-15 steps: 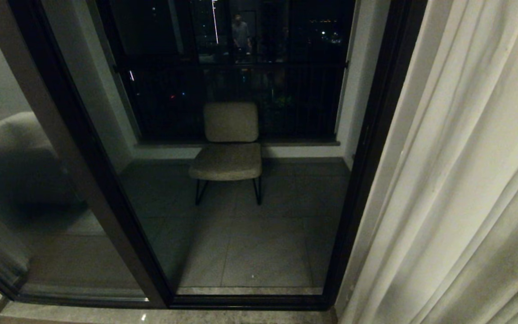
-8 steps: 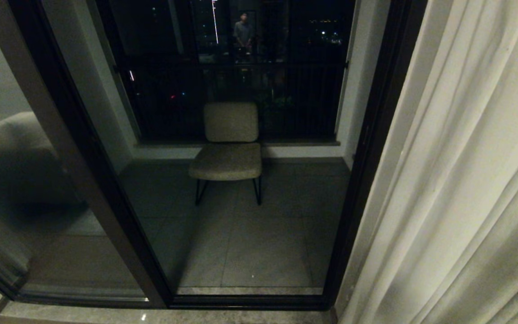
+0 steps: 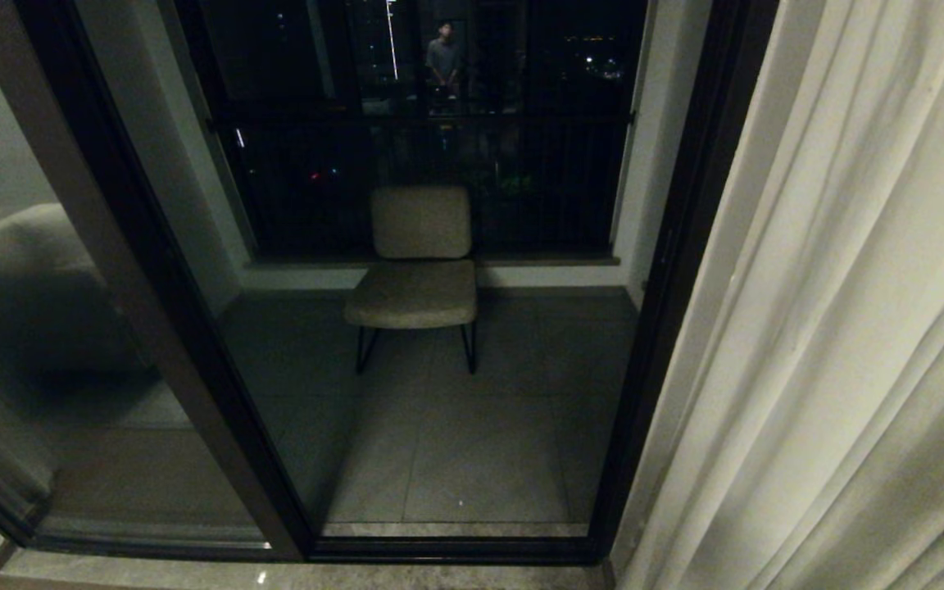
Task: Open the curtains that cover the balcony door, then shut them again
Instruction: Close the inner curtains on both sides
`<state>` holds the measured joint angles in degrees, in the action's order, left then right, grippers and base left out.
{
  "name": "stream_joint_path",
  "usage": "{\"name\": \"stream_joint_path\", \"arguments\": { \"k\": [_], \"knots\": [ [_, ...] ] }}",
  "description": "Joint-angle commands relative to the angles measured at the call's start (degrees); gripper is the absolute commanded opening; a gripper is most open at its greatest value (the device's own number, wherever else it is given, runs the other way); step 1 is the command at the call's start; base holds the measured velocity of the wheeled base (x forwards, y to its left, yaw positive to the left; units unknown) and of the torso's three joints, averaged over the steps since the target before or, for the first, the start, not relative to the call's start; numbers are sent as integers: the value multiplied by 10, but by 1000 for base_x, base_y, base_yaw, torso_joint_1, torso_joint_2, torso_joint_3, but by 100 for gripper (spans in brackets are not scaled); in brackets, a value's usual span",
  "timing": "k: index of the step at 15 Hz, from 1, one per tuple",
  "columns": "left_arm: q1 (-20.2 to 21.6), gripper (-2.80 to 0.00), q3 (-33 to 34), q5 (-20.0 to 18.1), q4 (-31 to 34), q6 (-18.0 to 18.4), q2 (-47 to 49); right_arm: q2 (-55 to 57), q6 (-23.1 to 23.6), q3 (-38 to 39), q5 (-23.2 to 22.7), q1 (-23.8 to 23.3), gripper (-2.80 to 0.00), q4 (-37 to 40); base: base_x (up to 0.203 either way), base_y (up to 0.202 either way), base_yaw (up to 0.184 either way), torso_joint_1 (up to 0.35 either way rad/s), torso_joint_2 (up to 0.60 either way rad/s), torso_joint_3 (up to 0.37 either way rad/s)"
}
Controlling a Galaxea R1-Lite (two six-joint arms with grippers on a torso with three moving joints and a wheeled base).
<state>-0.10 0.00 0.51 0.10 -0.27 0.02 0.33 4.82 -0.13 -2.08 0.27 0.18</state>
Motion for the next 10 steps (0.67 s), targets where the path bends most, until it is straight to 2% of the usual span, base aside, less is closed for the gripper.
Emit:
{"name": "stream_joint_path", "arguments": {
  "k": [1,6,8,10],
  "knots": [
    [1,-280,0,0,0,0,0,41,5,-3,-2,-2,-280,-12,0,0,0,0,0,0],
    [0,-280,0,1,0,0,0,253,4,-45,-18,-7,-280,-168,0,0,0,0,0,0],
    [0,-280,0,0,0,-1,0,363,3,-109,-20,-8,-280,-232,0,0,0,0,0,0],
    [0,-280,0,0,0,0,0,452,-4,-226,-21,-8,-280,-278,0,0,0,0,0,0]
  ]
}}
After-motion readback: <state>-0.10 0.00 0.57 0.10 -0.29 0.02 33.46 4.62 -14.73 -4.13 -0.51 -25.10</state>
